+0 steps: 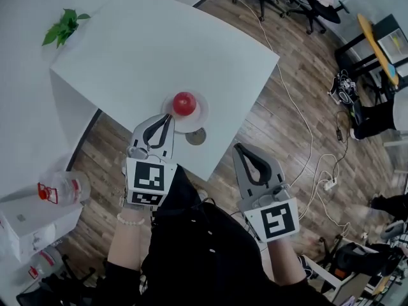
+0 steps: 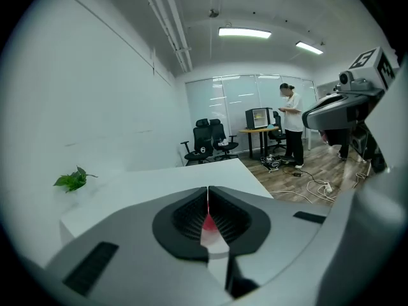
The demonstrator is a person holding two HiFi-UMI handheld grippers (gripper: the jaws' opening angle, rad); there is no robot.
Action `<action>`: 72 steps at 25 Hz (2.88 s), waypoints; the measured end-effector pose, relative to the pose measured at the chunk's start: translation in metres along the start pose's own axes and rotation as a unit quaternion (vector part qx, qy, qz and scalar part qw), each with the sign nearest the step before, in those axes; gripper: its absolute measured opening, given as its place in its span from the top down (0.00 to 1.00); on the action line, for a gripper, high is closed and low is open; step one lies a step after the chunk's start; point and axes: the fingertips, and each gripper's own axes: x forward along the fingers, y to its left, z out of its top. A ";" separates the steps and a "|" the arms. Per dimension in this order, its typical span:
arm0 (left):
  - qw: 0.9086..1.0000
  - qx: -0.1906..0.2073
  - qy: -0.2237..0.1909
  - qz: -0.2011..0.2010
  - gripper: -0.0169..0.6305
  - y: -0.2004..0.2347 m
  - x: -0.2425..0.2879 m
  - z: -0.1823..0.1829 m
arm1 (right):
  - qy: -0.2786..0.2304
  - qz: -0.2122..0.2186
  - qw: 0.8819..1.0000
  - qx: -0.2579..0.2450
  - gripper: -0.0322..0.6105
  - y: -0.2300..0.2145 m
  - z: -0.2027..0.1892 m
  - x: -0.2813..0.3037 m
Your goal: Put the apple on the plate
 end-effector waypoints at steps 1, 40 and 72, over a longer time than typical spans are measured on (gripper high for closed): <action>1.000 -0.001 -0.002 0.003 0.95 -0.001 -0.007 0.003 | -0.003 0.001 1.000 -0.002 0.88 0.002 0.002 -0.003; 0.997 -0.002 -0.024 0.070 0.95 -0.078 -0.149 0.063 | -0.052 0.052 0.996 -0.054 0.89 0.034 0.020 -0.063; 0.998 -0.011 -0.015 0.061 0.95 -0.071 -0.148 0.053 | -0.053 0.062 0.995 -0.063 0.89 0.045 0.025 -0.057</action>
